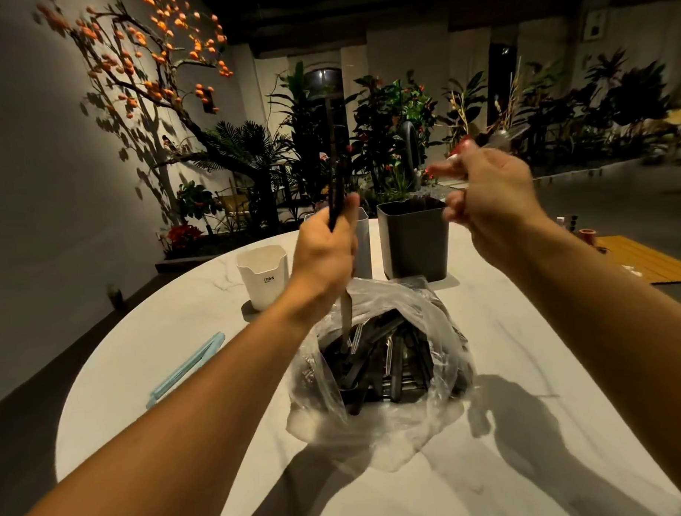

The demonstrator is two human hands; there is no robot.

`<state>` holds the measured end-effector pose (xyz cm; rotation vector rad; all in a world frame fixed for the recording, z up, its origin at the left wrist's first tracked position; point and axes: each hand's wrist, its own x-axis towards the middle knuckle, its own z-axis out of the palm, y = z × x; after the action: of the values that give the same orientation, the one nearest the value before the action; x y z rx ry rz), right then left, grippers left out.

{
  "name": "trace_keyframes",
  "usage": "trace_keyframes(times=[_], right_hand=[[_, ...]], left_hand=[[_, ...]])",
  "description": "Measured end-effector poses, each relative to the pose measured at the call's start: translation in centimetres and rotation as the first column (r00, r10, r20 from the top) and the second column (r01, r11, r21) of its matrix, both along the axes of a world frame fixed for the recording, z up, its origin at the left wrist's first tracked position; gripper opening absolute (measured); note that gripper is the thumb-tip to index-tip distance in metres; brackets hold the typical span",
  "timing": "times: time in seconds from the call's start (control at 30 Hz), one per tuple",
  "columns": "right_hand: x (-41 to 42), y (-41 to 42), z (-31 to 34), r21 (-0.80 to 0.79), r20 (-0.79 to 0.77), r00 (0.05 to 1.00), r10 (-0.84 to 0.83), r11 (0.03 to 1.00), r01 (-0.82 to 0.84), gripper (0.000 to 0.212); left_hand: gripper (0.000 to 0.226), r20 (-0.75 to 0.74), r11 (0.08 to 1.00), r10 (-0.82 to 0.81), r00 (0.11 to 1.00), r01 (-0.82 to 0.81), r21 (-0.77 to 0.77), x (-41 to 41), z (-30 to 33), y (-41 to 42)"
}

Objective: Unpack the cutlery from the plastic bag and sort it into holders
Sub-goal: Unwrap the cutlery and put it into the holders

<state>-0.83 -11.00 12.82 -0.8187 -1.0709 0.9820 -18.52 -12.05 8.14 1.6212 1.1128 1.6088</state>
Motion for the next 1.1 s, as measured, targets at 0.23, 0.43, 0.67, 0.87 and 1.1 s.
trace_keyframes(times=[0.23, 0.43, 0.67, 0.87, 1.1], right_hand=[[-2.9, -1.1, -2.5, -0.02, 0.471, 0.824, 0.315, 0.938, -0.346, 0.024], [-5.6, -0.4, -6.3, 0.081, 0.507, 0.816, 0.277, 0.928, -0.365, 0.028], [-8.2, 0.4, -8.3, 0.066, 0.517, 0.779, 0.353, 0.892, -0.448, 0.024], [-8.5, 1.2, -9.2, -0.104, 0.452, 0.787, 0.42, 0.901, -0.422, 0.047], [-7.0, 1.5, -9.6, -0.298, -0.011, 0.843, 0.538, 0.803, -0.517, 0.027]], left_hand=[[0.045, 0.544, 0.944, -0.143, 0.827, 0.279, -0.177, -1.0, 1.5, 0.4], [0.054, 0.584, 0.933, -0.093, 0.806, 0.275, -0.231, -2.1, -1.9, -0.2], [0.038, 0.444, 0.932, -0.036, 0.895, 0.19, -0.308, -3.2, -4.7, 0.2], [0.035, 0.539, 0.939, 0.049, 0.841, 0.144, -0.311, -4.0, -5.9, 0.9], [0.032, 0.573, 0.926, -0.045, 0.818, 0.249, -0.283, -3.6, -6.8, 0.8]])
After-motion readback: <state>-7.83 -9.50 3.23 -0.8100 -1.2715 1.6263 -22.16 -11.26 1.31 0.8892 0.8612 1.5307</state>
